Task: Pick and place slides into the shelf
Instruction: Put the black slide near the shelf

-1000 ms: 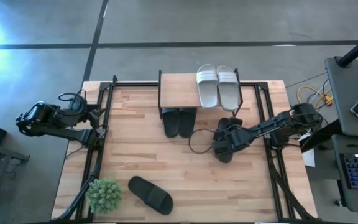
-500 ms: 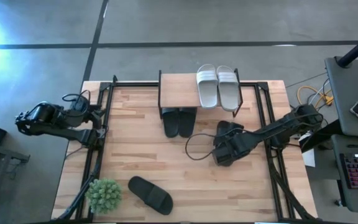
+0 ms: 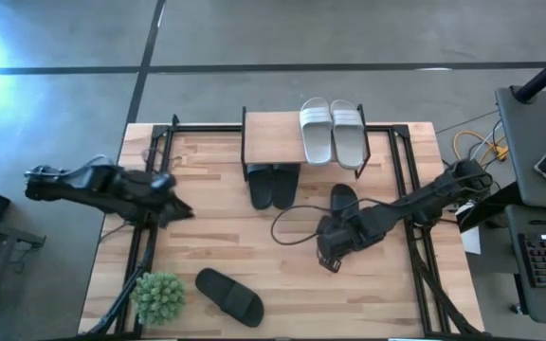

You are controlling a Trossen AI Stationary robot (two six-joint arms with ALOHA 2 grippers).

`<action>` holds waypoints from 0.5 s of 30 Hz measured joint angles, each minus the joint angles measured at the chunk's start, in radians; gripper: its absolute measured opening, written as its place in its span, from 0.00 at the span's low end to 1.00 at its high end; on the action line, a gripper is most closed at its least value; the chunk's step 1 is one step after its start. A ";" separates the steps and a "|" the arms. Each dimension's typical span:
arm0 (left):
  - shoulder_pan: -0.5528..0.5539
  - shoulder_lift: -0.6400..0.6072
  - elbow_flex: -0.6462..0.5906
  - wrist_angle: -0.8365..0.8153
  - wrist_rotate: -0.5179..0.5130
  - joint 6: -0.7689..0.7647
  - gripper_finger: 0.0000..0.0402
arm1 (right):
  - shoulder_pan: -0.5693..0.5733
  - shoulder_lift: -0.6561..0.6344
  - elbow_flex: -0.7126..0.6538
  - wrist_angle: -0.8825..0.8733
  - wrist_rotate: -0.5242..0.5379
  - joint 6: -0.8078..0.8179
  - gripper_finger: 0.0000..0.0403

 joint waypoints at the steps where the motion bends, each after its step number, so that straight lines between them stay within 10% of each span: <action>1: -0.001 0.031 -0.011 0.046 0.042 -0.003 0.40 | 0.013 -0.002 0.007 -0.002 0.027 0.016 0.32; 15: -0.190 0.544 -0.038 0.606 0.191 -0.359 0.40 | 0.262 -0.167 0.156 -0.025 0.539 0.440 0.32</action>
